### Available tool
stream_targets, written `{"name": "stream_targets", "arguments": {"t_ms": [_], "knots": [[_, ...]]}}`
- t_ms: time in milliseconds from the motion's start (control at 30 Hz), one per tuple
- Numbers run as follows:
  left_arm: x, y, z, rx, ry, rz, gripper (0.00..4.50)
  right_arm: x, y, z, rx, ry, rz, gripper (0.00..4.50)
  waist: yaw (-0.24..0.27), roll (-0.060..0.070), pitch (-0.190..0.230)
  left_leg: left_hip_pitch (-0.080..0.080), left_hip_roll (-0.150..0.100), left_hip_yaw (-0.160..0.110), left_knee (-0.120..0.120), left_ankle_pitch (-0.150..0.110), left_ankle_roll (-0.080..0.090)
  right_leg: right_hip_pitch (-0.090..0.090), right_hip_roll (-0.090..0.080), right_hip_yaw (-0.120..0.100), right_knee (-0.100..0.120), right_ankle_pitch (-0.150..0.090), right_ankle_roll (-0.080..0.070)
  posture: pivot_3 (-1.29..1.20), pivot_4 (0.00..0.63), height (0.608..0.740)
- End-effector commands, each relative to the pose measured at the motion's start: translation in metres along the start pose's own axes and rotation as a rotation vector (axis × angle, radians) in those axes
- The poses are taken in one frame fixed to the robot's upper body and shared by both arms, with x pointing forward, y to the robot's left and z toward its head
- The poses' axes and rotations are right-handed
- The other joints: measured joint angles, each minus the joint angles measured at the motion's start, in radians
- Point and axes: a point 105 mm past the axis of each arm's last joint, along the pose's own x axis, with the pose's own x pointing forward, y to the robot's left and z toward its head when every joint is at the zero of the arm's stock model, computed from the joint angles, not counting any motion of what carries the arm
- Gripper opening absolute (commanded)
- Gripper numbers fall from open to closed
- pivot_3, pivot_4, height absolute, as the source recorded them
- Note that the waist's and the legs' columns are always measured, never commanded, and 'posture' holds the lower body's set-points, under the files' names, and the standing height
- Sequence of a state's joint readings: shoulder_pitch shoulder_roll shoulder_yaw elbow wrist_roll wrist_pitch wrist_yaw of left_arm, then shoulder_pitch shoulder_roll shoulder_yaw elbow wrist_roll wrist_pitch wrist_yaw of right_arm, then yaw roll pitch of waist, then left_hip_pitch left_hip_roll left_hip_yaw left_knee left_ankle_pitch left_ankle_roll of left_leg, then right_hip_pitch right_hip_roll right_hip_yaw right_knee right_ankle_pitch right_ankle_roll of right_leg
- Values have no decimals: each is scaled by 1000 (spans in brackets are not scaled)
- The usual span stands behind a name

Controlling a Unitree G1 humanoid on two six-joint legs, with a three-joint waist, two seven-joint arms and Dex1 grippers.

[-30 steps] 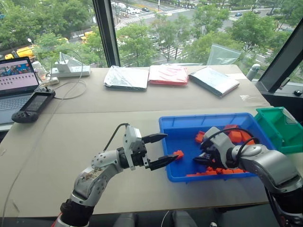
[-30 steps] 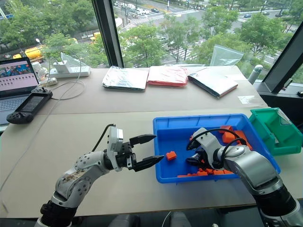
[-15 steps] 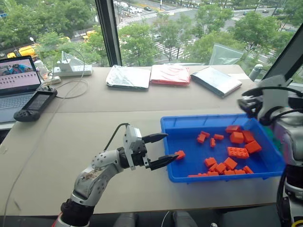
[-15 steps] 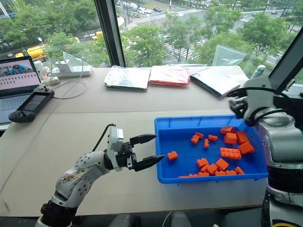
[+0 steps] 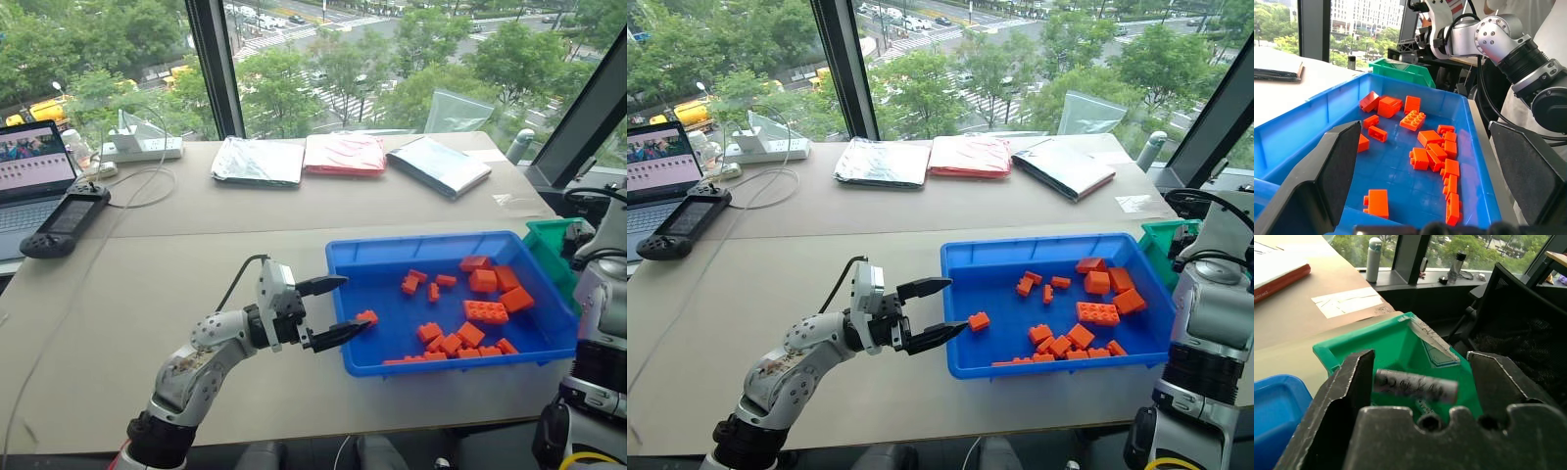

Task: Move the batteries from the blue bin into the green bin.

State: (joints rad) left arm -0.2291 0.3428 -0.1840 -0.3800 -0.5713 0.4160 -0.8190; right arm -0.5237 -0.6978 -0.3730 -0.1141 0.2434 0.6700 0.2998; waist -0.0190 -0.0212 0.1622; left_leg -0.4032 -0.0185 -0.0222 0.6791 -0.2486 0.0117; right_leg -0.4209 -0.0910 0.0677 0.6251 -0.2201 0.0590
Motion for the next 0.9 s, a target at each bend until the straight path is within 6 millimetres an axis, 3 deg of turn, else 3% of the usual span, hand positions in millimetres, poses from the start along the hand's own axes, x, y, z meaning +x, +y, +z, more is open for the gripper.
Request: {"name": "stream_targets", "arguments": {"t_ms": [33,67,133,333,633,900], "knots": [[2,-4,8,30,-25,-18,4500,-30,60,-1,-27,27,433,4412,4,0,0,0,0,-1,0,0,0,0,0,0,0,0,0,0,150,740],[2,-5,8,29,-26,-19,4500,-47,77,-11,-54,62,568,4412,9,0,0,-1,0,-1,1,0,0,0,-1,0,0,0,0,0,150,740],[2,-4,8,29,-26,-20,4500,-71,91,-20,-57,87,717,4412,16,0,0,-1,0,-2,1,0,1,1,-1,-2,-1,0,0,0,150,740],[2,-4,7,30,-25,-18,4500,-96,98,-25,-54,75,849,4412,8,-1,0,1,0,-1,2,0,1,2,-1,-1,0,0,0,0,150,740],[1,2,7,33,-28,18,4500,-98,100,-29,-59,65,853,4412,7,-1,0,4,0,-1,2,0,1,4,0,-1,0,0,0,0,150,740],[7,46,11,32,-39,356,4500,-81,94,-34,-32,12,646,4412,10,-1,1,4,-1,-2,2,0,0,5,0,-1,0,0,0,0,150,740]]}}
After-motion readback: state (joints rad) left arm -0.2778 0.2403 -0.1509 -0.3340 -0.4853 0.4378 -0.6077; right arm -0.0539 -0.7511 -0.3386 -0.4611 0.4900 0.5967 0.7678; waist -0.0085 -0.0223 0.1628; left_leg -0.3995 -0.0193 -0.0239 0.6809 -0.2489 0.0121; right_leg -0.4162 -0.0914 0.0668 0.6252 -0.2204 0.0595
